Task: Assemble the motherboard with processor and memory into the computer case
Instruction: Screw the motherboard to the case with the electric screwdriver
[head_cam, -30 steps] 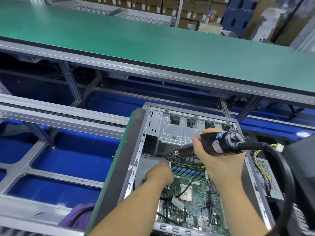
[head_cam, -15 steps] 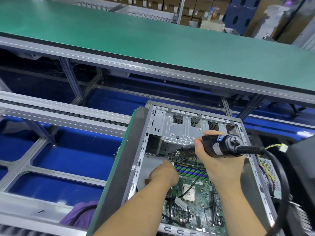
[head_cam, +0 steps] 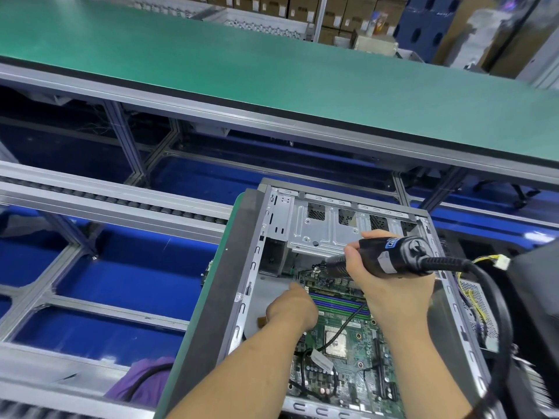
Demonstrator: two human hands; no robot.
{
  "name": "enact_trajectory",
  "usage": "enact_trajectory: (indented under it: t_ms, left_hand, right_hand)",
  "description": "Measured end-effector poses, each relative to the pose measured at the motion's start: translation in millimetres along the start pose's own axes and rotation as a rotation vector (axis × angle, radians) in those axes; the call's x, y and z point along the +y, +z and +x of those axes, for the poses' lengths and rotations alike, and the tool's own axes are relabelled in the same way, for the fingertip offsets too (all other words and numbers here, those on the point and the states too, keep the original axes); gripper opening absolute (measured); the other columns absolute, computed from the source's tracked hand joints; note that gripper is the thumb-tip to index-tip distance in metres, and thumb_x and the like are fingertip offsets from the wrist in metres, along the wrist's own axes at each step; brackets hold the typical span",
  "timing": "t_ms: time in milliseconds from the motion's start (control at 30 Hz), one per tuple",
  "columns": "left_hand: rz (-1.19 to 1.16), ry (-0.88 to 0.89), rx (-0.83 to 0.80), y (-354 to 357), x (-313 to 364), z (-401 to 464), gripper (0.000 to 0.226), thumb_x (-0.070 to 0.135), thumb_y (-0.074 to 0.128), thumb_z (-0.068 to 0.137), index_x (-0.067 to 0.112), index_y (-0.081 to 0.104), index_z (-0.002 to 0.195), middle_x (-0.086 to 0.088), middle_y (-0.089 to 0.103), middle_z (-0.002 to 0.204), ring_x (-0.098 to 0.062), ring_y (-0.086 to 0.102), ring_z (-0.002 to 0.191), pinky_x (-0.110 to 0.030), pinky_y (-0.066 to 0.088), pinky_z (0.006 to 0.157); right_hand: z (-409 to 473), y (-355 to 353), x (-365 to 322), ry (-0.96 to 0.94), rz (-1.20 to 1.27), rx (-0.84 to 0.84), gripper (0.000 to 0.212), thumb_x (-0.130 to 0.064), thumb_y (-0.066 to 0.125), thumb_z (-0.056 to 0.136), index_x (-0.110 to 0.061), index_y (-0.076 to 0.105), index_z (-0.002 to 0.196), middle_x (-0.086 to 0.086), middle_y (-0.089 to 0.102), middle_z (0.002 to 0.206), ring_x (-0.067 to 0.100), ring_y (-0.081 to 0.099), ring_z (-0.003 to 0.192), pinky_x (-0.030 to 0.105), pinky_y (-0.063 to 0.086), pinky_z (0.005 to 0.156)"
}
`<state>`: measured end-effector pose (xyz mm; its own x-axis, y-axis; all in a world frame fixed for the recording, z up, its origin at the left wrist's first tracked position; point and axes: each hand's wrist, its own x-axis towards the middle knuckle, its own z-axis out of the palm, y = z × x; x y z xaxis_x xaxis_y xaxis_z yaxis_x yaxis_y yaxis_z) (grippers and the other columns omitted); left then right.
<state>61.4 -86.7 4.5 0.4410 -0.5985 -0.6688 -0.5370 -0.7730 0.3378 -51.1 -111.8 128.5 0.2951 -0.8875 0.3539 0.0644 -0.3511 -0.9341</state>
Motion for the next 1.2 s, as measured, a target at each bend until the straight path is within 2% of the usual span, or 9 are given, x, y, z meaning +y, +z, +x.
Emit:
enact_trajectory:
  t_ms: [133, 400, 667, 1200]
  left_hand:
    - [0.004, 0.018, 0.004, -2.1, -0.3, -0.9, 0.081, 0.003, 0.043, 0.088, 0.007, -0.001, 0.156, -0.011, 0.047, 0.145, -0.03, 0.055, 0.121, -0.039, 0.049, 0.096]
    - [-0.02, 0.014, -0.003, -2.0, -0.3, -2.1, 0.073, 0.004, 0.044, 0.09, 0.006, 0.009, 0.154, -0.012, 0.05, 0.142, -0.03, 0.056, 0.12, -0.041, 0.05, 0.097]
    - [-0.028, 0.003, -0.012, 1.2, -1.4, 2.3, 0.071, 0.005, 0.045, 0.09, 0.007, 0.011, 0.153, -0.01, 0.055, 0.135, -0.029, 0.058, 0.115, -0.039, 0.051, 0.092]
    - [-0.021, 0.015, -0.014, -0.9, -0.1, 1.8, 0.08, 0.003, 0.044, 0.088, 0.006, 0.0, 0.155, -0.01, 0.051, 0.14, -0.029, 0.057, 0.117, -0.039, 0.051, 0.091]
  right_hand:
    - [0.7, 1.7, -0.6, -0.008, 0.033, 0.001, 0.049, 0.012, 0.078, 0.078, -0.037, 0.075, 0.087, -0.006, 0.075, 0.076, 0.006, 0.072, 0.071, 0.014, 0.056, 0.071]
    - [-0.6, 2.3, -4.0, -0.014, 0.02, 0.009, 0.037, 0.013, 0.078, 0.077, -0.021, 0.07, 0.091, -0.008, 0.075, 0.075, 0.002, 0.071, 0.07, 0.012, 0.055, 0.07]
    - [-0.2, 1.3, -3.7, -0.01, 0.023, 0.006, 0.044, 0.005, 0.081, 0.079, -0.037, 0.074, 0.088, -0.002, 0.076, 0.079, 0.01, 0.073, 0.072, 0.017, 0.057, 0.071]
    - [0.6, 1.9, 3.6, -0.031, 0.019, 0.016, 0.045, 0.007, 0.081, 0.078, -0.036, 0.074, 0.089, -0.002, 0.076, 0.079, 0.009, 0.073, 0.072, 0.017, 0.057, 0.072]
